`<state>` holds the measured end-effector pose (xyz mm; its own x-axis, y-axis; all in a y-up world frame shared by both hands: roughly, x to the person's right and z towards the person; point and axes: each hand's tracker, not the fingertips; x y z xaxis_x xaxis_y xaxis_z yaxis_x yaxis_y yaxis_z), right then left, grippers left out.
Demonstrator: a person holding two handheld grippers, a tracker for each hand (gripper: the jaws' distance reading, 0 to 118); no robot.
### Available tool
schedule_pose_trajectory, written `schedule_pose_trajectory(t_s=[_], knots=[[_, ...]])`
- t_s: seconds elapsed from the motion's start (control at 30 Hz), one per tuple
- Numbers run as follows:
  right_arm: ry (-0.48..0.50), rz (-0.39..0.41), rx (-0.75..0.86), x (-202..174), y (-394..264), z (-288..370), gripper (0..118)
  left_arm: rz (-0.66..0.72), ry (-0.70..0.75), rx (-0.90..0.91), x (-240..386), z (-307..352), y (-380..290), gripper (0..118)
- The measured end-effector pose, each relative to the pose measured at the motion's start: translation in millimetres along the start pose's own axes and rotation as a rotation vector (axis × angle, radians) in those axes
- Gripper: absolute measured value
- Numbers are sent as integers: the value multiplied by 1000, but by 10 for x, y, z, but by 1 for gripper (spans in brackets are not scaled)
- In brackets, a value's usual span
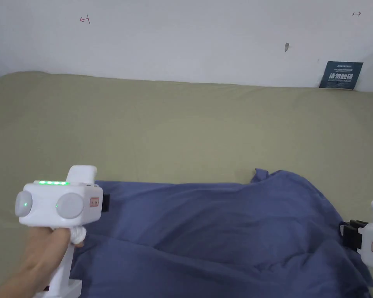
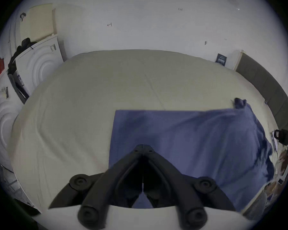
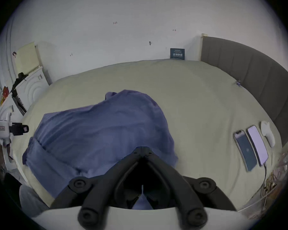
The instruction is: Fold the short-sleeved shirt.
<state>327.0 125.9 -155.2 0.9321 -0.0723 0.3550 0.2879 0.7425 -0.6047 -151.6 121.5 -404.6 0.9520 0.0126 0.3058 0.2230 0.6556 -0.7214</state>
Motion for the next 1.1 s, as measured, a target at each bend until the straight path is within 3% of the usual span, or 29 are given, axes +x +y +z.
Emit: schedule_pose_trajectory(t_s=[0.13,0.17,0.2,0.23,0.27,0.4,0.47,0.57,0.6,0.63,0.67,0.77,0.8,0.83,0.87,0.9,0.93,0.97,1.0,1.03,1.1], knots=[[-6,12,-27,39,140,-315,0,37,54,-58,-76,-480,336,10],[-10,18,-33,62,177,-385,0,45,58,-68,-98,-581,383,26],[-11,26,-41,88,209,-444,0,41,61,-81,-115,-674,425,57],[-13,34,-51,116,244,-511,0,32,68,-124,-122,-737,426,103],[-21,39,-54,70,203,-528,0,25,104,-142,-123,-839,426,118],[-39,56,-75,101,261,-685,0,-13,108,-198,-91,-979,358,117],[-45,56,-91,143,325,-758,0,-47,153,-206,-47,-1009,296,108],[-49,58,-107,148,400,-846,0,31,26,-188,-55,-889,282,69],[-53,60,-111,152,428,-876,0,15,49,-184,-39,-859,281,51],[-57,67,-118,160,469,-915,0,-8,37,-179,-60,-828,329,20],[-60,75,-120,145,487,-972,0,-32,32,-173,-44,-794,338,2],[-60,68,-135,193,607,-1100,2,-32,20,-168,-38,-759,384,2],[-58,55,-145,189,634,-1171,12,-49,24,-165,-25,-767,369,2],[-67,45,-158,203,668,-1229,55,-56,27,-167,-15,-775,356,2],[-74,41,-176,222,703,-1298,55,-55,29,-168,-17,-794,359,2],[-76,39,-195,244,725,-1363,70,-53,30,-168,-21,-816,369,2],[-81,34,-246,259,733,-1480,110,-52,32,-169,-16,-822,361,2],[-102,28,-302,269,713,-1581,116,-50,34,-167,-11,-822,350,2],[-158,37,-238,294,692,-1638,108,-49,35,-166,-7,-822,341,2],[-173,67,-294,274,656,-1742,103,-48,35,-165,-17,-842,357,2],[-157,53,-319,270,613,-1861,103,-51,38,-162,-11,-843,343,2]])
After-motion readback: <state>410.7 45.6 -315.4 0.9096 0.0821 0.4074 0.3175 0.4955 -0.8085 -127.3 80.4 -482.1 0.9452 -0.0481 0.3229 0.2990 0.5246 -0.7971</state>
